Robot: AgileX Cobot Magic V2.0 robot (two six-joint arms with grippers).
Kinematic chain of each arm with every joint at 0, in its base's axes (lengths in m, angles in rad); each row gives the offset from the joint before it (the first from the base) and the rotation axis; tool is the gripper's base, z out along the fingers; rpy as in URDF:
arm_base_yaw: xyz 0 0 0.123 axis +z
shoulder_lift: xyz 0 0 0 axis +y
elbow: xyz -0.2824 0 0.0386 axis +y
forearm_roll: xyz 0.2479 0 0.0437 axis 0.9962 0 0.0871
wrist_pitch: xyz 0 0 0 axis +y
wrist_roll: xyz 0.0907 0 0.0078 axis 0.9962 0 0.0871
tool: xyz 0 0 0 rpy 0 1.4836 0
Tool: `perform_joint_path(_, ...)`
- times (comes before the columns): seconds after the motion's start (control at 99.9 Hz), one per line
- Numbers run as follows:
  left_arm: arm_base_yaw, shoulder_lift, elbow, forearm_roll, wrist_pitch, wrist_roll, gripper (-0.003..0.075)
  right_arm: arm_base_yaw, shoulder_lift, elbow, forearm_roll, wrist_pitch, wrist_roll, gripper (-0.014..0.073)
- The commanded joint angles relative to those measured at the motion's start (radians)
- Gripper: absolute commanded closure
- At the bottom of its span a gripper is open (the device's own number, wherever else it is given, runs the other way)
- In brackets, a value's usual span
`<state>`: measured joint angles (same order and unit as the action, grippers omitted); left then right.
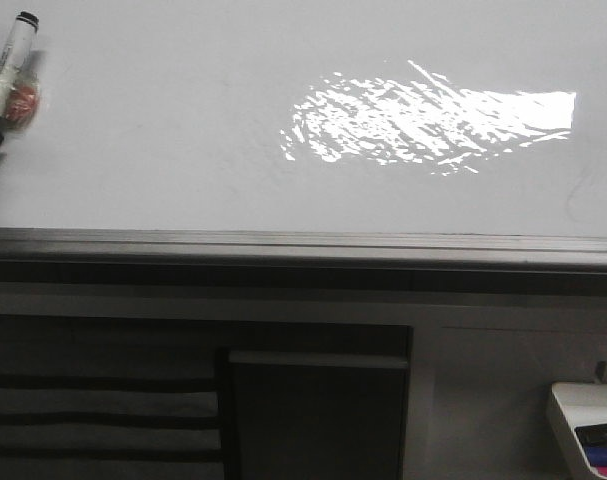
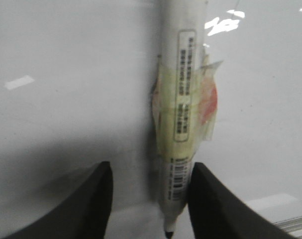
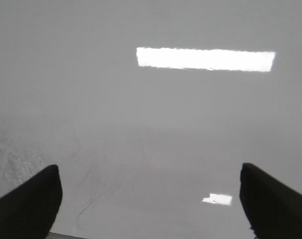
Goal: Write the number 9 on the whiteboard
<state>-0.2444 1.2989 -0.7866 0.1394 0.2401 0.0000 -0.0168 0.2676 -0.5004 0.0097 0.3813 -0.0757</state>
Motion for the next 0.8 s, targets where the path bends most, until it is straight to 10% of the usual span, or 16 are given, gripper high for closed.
perform_joint_path(0.0,-0.008,-0.021,-0.035,-0.003,-0.072,-0.005,0.0517,0.000,0.021,-0.031,-0.010,-0.077,-0.007,-0.0051)
perform_joint_path(0.57,-0.008,-0.023,-0.042,-0.013,-0.044,0.000,0.0717,0.000,0.021,-0.033,0.048,-0.071,-0.007,-0.0051)
perform_joint_path(0.79,-0.024,-0.076,-0.154,-0.018,0.271,0.042,0.0741,0.000,0.090,-0.141,0.133,0.075,-0.007,-0.0051)
